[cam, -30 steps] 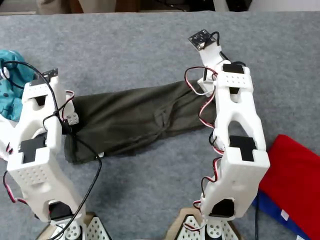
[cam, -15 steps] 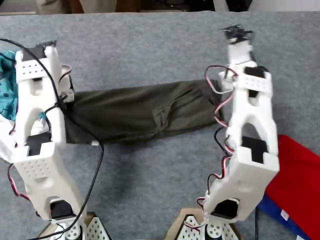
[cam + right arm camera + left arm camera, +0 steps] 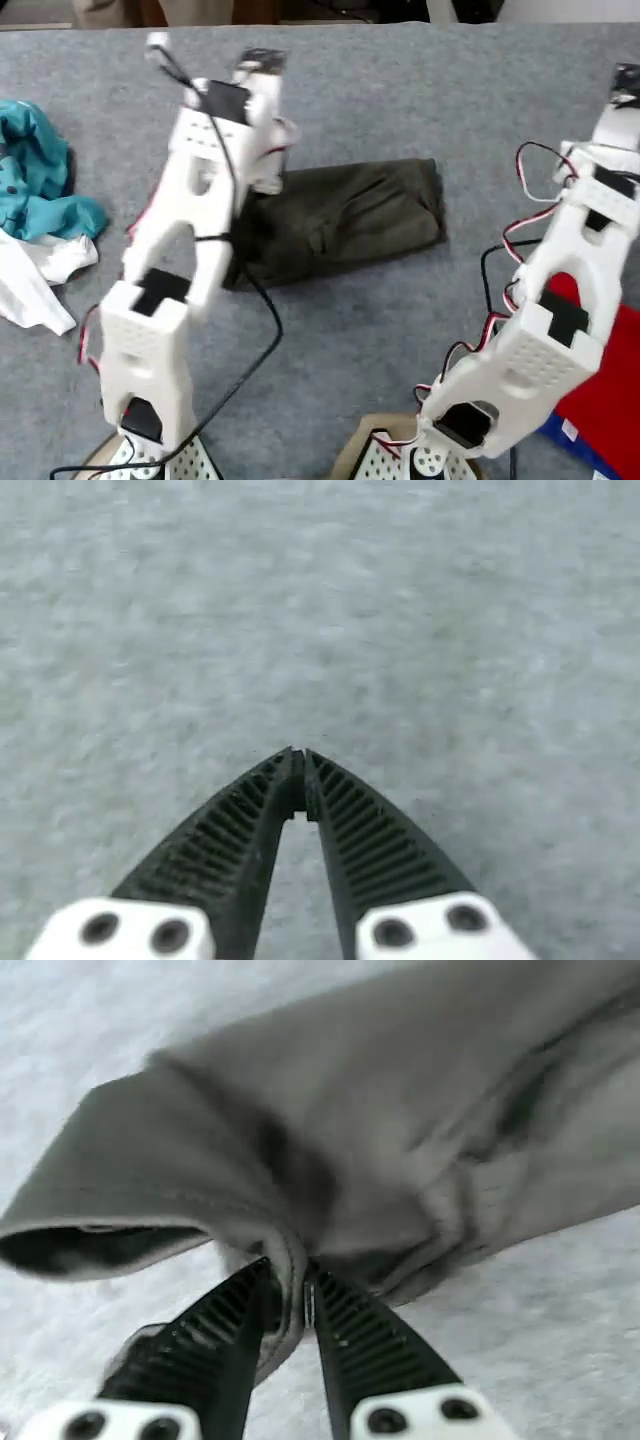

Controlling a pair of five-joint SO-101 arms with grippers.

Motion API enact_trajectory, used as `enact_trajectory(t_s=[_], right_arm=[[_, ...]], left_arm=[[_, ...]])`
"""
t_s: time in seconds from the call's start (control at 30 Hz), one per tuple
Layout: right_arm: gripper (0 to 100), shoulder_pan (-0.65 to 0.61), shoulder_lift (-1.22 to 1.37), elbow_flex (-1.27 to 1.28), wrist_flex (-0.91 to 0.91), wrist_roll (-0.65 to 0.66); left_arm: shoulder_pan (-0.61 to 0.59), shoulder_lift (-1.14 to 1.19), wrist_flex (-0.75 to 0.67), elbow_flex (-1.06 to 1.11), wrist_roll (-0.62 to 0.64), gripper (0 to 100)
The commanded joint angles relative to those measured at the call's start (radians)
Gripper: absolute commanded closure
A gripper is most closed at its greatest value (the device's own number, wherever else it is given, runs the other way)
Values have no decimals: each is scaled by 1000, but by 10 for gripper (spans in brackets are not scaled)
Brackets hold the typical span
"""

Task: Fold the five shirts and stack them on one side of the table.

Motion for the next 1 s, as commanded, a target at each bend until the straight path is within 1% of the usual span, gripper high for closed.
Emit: enact_trajectory(t_s=[0.0, 0.23, 0.43, 0.63, 0.8, 0.97], right_arm=[[986, 38, -13, -97, -15, -8], [986, 41, 25, -156, 38, -8], [986, 38, 27, -156, 38, -8], [986, 36, 27, -153, 38, -8], [986, 30, 27, -151, 38, -6], [986, 30, 27, -151, 38, -6]], left_arm=[[91, 41, 11, -184, 37, 982], [219, 239, 11, -489, 100, 982], [290, 325, 3, -680, 160, 982], [299, 344, -114, -690, 233, 982], [302, 378, -292, -606, 281, 982], [350, 390, -345, -557, 301, 982]])
